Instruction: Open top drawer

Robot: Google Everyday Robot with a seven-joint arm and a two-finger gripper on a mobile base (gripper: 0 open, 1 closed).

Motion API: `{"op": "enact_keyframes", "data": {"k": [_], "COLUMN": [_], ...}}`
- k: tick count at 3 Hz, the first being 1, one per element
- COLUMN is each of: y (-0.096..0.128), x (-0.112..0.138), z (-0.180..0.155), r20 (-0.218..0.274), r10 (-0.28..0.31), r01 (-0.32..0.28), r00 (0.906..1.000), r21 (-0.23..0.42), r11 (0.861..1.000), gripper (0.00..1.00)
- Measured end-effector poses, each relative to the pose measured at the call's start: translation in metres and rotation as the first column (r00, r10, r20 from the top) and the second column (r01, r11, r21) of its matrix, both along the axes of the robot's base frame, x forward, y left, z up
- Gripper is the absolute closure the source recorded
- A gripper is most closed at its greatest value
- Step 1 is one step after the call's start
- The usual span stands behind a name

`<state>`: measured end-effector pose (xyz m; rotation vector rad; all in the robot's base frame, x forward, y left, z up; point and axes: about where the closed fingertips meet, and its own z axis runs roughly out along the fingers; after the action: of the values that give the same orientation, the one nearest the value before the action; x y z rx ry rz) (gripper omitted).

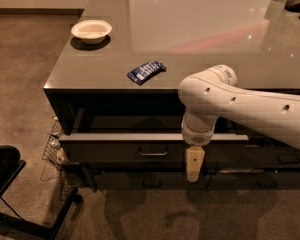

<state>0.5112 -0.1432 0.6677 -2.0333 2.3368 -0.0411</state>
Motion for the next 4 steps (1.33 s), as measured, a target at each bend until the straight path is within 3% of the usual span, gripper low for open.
{"op": "enact_keyframes", "data": {"k": [1,2,3,4], "y": [0.000,0.002,0.006,0.006], "x": [0.000,-0.004,-0.023,-0.023], "z": [-0.001,-0.020,-0.032,-0.028], "r20": [-0.002,-0.062,-0.133,-0.134], "r10": [0.000,-0.011,-0.050,-0.051], "r01": [0.000,0.013,0.052,0.053], "r00": [1.0000,0.9980,0.9899,0.9896], "r21": [0.003,0.020,0.012,0.011], "r11": [1.000,1.000,0.999,0.999], "gripper": [0.00,0.17,0.39,0.63]}}
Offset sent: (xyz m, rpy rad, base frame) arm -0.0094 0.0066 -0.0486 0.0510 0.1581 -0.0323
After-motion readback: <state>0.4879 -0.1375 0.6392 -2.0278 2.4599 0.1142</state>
